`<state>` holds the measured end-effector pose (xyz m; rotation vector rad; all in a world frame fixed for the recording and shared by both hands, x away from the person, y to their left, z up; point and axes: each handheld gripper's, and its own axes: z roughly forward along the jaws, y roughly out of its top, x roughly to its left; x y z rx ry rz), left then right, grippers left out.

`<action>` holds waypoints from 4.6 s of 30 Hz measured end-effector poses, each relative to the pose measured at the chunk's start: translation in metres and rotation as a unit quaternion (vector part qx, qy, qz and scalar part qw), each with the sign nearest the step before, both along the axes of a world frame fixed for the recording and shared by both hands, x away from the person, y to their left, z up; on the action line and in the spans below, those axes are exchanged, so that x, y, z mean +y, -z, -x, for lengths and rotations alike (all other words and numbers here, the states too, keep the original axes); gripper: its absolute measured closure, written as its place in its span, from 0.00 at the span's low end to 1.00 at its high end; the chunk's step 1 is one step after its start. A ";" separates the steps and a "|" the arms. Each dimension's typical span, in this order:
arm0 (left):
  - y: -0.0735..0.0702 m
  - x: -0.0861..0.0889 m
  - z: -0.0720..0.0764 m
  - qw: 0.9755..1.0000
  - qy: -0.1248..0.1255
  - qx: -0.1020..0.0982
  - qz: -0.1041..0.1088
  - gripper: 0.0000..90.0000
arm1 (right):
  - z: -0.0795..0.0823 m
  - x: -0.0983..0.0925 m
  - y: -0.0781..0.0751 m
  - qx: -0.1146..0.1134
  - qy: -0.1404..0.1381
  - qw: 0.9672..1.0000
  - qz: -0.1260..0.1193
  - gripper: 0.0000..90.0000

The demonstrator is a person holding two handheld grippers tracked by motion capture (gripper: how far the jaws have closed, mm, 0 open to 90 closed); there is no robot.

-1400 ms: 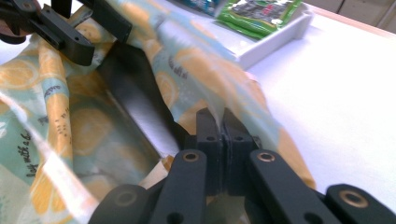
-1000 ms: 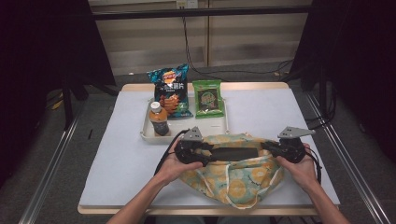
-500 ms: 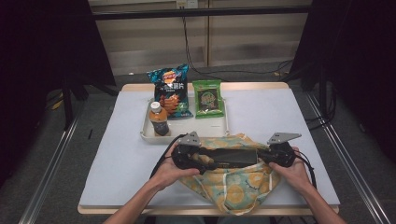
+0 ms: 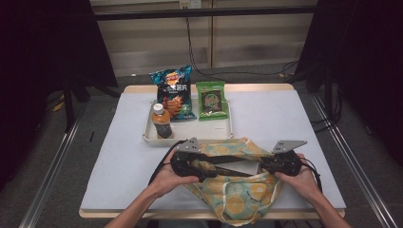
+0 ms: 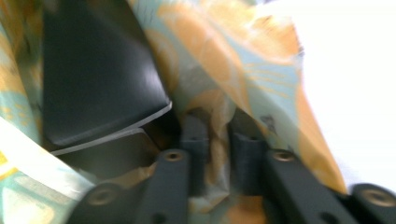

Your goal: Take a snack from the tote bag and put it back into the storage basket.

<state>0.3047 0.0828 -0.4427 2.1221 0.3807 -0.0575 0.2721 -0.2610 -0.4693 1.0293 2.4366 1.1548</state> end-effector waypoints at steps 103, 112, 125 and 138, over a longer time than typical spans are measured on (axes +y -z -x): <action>0.000 -0.010 0.019 0.999 0.031 0.016 -0.008 0.36 | 0.018 0.028 -0.059 -0.001 -0.061 0.996 -0.061 0.47; -0.008 -0.025 0.027 0.997 0.064 0.023 0.030 0.59 | 0.019 0.035 -0.059 0.001 -0.059 0.997 -0.058 0.48; 0.018 -0.058 0.044 0.991 0.122 0.022 -0.051 0.95 | 0.015 0.032 -0.063 -0.004 -0.035 0.997 -0.069 0.48; 0.021 -0.028 0.024 0.996 0.057 0.050 -0.040 1.00 | 0.036 0.019 -0.070 -0.002 -0.048 0.997 -0.063 0.48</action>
